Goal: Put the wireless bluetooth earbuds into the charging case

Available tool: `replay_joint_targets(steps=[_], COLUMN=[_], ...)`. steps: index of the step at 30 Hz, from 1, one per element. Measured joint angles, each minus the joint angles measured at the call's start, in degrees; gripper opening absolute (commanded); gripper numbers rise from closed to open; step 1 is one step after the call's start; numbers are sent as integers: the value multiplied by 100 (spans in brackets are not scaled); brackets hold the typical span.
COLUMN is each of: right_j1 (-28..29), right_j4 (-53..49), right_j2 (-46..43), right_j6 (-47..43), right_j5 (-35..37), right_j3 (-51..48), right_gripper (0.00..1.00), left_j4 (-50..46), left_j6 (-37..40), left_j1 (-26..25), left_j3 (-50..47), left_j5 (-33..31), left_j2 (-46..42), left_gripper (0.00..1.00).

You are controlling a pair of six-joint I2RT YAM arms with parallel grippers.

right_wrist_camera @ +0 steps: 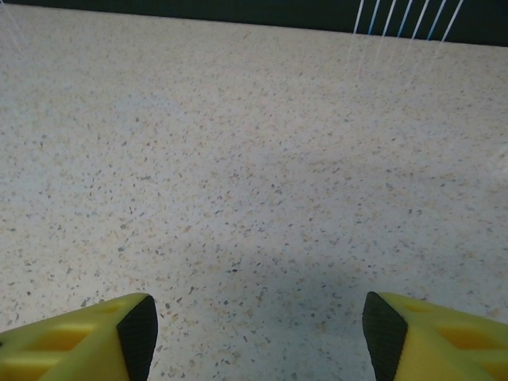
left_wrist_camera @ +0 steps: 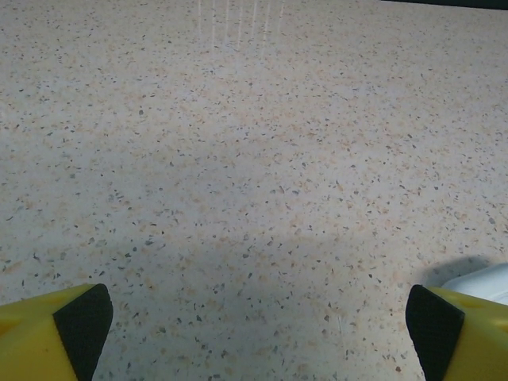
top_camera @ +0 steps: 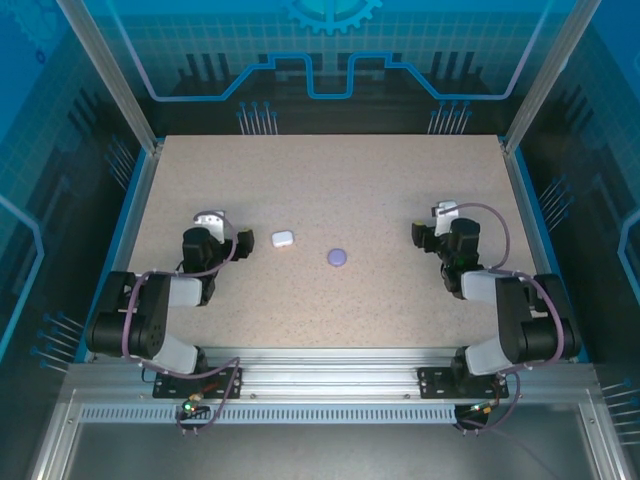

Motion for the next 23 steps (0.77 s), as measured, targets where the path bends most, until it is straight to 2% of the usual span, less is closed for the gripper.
replay_joint_targets(steps=[1,2,3,23], right_j1=[44,63,72,33], right_j4=[9,7,24,101], right_j2=[59,85,92,92], right_j6=[-22,-46,-70,-85], right_j5=[9,9,37,28], right_j3=[-7,-7,-7,-4], right_gripper=[81,95,100,100], left_j4=[-46,-92,-111,-181], left_j6=[0,-2,-2,-2], left_j1=[0,0,0,0], left_j3=[39,96,162,280], left_j5=[0,0,-9,-48], left_j2=[11,26,42,42], left_gripper=[99,99,99,99])
